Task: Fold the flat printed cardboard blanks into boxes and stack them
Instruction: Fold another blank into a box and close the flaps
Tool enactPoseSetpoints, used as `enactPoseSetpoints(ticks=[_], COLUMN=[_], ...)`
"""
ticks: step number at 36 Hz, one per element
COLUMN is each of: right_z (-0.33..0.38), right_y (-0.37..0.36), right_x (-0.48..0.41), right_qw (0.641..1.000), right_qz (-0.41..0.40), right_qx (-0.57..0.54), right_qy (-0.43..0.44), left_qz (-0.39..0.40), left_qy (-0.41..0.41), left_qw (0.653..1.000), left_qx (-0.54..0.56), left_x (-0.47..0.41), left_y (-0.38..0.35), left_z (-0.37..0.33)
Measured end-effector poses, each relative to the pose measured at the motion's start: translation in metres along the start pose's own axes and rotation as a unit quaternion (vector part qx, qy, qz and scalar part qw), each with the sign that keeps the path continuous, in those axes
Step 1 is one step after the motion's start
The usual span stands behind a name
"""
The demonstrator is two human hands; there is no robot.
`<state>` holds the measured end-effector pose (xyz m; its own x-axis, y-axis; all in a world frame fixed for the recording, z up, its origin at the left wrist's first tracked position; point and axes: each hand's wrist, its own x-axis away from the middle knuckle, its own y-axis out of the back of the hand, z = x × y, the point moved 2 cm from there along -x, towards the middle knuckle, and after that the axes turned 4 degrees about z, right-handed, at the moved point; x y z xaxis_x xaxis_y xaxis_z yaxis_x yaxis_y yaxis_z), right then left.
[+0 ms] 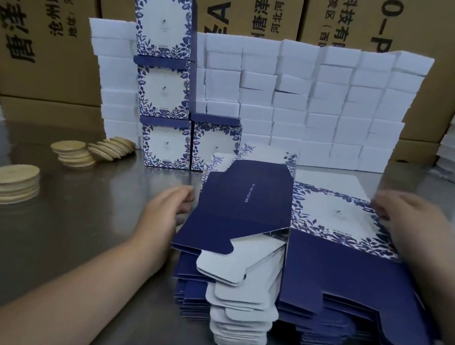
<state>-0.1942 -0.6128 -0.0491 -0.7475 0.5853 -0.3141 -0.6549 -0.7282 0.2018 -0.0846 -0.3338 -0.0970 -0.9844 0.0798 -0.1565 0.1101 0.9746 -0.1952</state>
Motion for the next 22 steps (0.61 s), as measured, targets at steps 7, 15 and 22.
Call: enactPoseSetpoints(ticks=[7,15,22], right_z=[-0.005,0.002,0.002], right_y=[0.001,0.0,-0.006], right_x=[-0.003,0.001,0.003], right_qw=[0.998,0.998,0.994], right_qz=[-0.011,0.006,0.092], right_qx=[0.019,0.057,0.05], right_qy=[-0.057,0.013,0.028], left_qz=[0.032,0.043,0.056], left_qy=[-0.054,-0.037,-0.047], left_qw=[0.998,0.998,0.997], left_qx=[-0.024,-0.024,-0.01], left_x=[0.01,0.012,0.015], left_y=[-0.006,-0.006,-0.005], left_z=[-0.007,-0.01,-0.012])
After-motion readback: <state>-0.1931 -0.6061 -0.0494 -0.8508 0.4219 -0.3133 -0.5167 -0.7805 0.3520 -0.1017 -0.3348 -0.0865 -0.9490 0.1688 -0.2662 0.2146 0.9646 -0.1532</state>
